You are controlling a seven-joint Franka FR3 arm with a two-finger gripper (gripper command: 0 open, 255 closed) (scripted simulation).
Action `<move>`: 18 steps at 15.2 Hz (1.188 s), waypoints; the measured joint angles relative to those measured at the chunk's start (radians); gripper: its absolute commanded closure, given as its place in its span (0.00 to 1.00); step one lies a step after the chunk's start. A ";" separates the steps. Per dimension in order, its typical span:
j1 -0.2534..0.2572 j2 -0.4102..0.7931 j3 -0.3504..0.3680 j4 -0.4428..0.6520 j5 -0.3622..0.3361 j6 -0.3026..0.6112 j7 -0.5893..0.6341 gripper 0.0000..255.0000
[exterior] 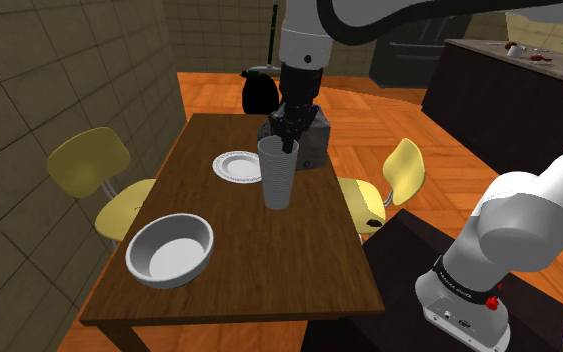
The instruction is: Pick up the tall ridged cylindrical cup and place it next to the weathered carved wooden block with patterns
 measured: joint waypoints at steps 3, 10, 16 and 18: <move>-0.002 -0.002 -0.005 0.038 -0.003 -0.041 0.001 1.00; -0.006 0.015 -0.010 0.148 -0.012 -0.133 0.013 1.00; -0.033 0.026 -0.062 0.188 -0.028 -0.173 -0.056 1.00; -0.050 0.044 -0.091 0.199 -0.040 -0.173 -0.098 1.00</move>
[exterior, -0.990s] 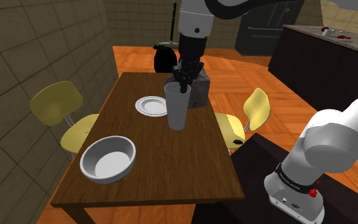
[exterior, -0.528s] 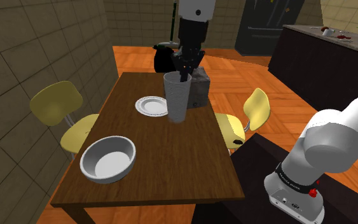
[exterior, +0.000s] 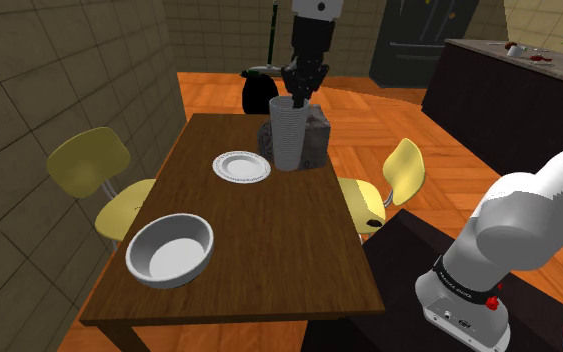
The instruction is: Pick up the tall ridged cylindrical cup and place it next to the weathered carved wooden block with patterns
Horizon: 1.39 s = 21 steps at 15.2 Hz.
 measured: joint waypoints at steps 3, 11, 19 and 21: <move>-0.025 0.024 -0.044 0.025 -0.016 -0.009 -0.064 1.00; -0.098 0.127 -0.159 0.122 -0.052 -0.024 -0.244 1.00; -0.169 0.295 -0.250 0.321 -0.066 -0.069 -0.401 1.00; -0.179 0.306 -0.261 0.313 -0.066 -0.053 -0.424 1.00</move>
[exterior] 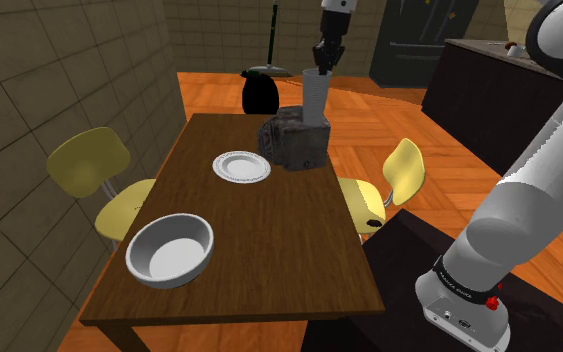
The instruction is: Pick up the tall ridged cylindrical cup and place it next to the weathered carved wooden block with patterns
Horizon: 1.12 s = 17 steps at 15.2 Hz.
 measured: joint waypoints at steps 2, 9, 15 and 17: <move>-0.003 0.001 -0.003 -0.024 0.000 0.025 -0.008 1.00; -0.002 -0.010 -0.002 -0.129 0.000 0.118 -0.015 1.00; -0.002 -0.016 -0.002 -0.217 0.002 0.200 -0.022 1.00; -0.001 -0.015 -0.001 -0.242 0.002 0.226 -0.024 1.00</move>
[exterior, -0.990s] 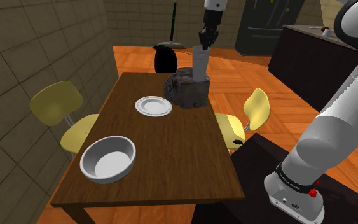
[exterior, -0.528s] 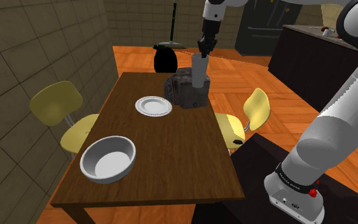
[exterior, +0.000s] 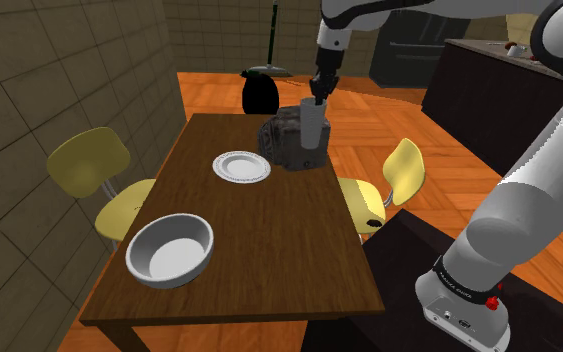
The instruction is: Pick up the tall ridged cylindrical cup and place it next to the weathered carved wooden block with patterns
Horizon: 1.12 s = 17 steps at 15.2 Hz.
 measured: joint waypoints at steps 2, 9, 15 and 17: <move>0.000 -0.001 0.000 -0.029 0.001 0.029 -0.002 1.00; 0.002 0.015 0.002 -0.106 0.004 0.121 -0.009 1.00; 0.002 0.026 0.002 -0.174 0.007 0.199 -0.016 1.00; 0.002 0.036 0.002 -0.188 0.009 0.223 -0.020 1.00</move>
